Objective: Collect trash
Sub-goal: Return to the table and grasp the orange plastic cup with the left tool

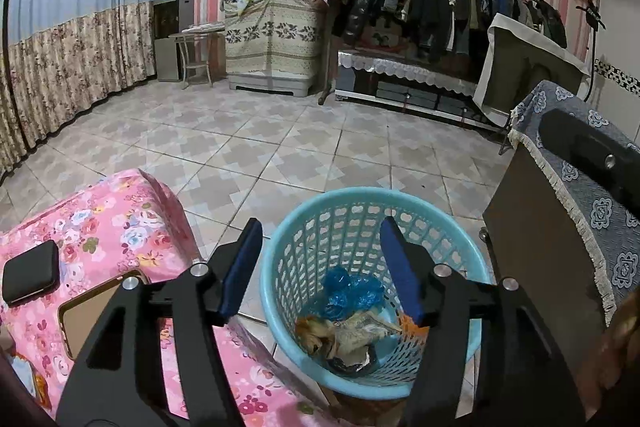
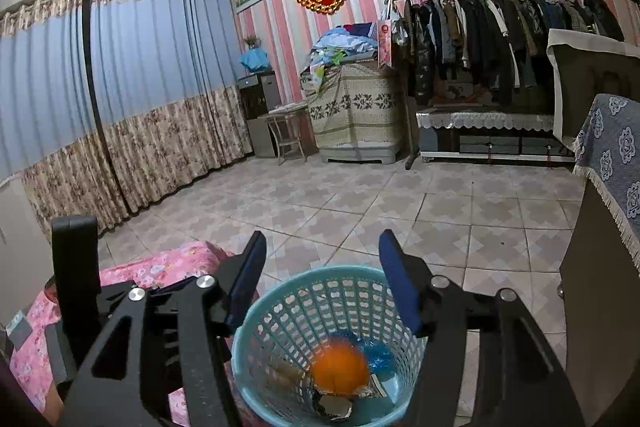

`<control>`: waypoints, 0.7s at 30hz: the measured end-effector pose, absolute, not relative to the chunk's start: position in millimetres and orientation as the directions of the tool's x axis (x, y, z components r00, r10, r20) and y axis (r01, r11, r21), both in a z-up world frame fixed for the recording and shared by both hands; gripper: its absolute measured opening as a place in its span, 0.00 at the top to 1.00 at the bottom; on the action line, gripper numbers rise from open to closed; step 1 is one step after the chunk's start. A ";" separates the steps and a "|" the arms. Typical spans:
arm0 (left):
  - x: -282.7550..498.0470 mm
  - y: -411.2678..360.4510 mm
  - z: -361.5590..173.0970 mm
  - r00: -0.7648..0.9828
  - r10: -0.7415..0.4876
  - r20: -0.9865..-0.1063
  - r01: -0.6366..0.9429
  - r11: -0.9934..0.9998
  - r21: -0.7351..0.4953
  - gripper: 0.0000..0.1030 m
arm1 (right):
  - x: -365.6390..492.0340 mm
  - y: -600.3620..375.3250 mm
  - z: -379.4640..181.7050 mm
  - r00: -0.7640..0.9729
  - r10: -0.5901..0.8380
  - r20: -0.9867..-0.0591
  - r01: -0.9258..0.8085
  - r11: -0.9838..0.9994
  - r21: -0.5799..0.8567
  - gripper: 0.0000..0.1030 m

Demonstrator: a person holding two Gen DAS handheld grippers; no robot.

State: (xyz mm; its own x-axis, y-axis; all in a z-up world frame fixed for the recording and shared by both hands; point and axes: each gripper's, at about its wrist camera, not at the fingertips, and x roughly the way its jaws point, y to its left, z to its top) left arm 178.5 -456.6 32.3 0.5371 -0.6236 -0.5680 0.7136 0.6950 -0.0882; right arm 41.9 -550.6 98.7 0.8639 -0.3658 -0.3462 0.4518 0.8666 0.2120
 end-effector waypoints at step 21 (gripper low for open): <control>162.6 -227.1 89.4 0.811 -0.367 -0.456 0.424 0.905 0.025 0.25 | 95.4 -407.1 121.2 0.941 -0.155 -0.300 0.216 0.959 0.181 0.30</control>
